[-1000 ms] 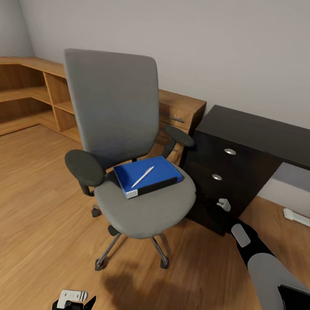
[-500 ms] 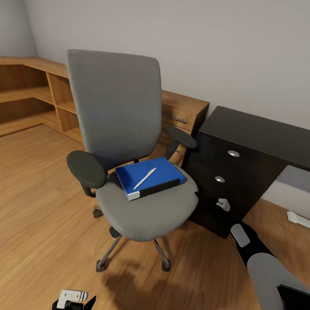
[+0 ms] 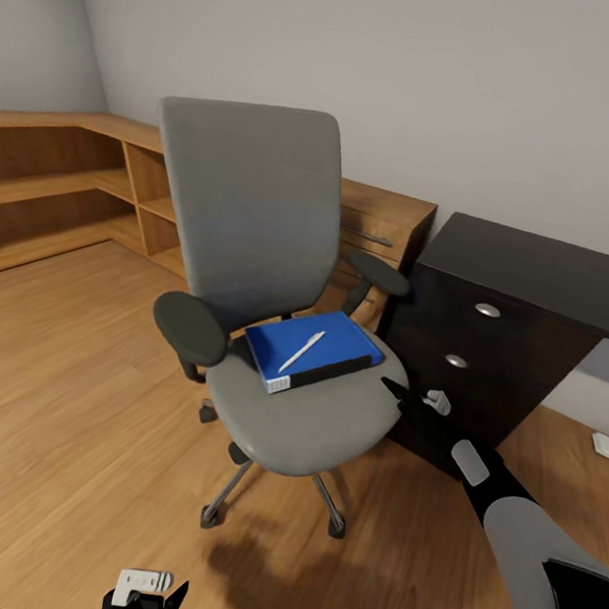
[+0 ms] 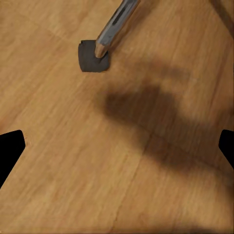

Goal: In the bedroom, organize the workspace by keeping the computer under the desk, ensuring the monitor is on the desk, placing the keyboard on the desk next to the monitor, placing the mouse on the desk next to the keyboard, moving the folder from the swivel chair onto the desk next to the mouse, stacking the notebook on top of the folder with the pen on top of the notebook, and positioning the swivel chair next to the desk.

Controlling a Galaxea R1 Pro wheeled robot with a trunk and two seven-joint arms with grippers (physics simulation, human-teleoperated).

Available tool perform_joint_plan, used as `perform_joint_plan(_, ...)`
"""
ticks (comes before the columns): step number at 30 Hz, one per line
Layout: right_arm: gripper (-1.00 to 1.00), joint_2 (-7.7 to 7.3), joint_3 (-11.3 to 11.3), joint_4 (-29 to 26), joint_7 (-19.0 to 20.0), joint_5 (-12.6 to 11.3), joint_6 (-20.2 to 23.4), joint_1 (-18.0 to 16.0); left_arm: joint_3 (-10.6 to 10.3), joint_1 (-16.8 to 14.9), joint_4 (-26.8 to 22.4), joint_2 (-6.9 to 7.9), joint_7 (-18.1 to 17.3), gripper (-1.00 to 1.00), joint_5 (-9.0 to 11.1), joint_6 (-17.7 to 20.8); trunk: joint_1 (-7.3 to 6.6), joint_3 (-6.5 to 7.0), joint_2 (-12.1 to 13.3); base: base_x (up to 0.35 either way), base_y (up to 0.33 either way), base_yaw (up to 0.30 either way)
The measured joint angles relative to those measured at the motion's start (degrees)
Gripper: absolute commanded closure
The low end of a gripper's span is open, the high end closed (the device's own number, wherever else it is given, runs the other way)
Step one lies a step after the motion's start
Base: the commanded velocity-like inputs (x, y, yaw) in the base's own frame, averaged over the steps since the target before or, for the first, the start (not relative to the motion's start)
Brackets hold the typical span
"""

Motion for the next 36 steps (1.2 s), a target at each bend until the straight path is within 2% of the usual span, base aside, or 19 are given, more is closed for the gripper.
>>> perform_joint_plan(10,-1.00,-0.02,-0.17,-0.01,-0.08,0.04,-0.07,-0.01,0.00,0.00,-0.01,0.00,0.00,-1.00,-0.08,0.00,0.00,-0.01,0.00,0.000,0.000,0.095)
perform_joint_plan(20,-1.00,0.07,-0.08,0.01,-0.21,0.14,-0.10,-0.01,0.01,0.01,-0.02,0.00,0.00,-1.00,-0.08,-0.01,0.00,-0.21,0.00,0.000,0.000,0.230)
perform_joint_plan(36,-1.00,0.04,-1.16,-0.06,-0.16,-0.03,-0.12,-0.04,-0.02,0.03,-0.03,0.01,0.01,-1.00,-0.07,0.00,-0.01,-0.59,-0.01,0.000,0.000,0.241)
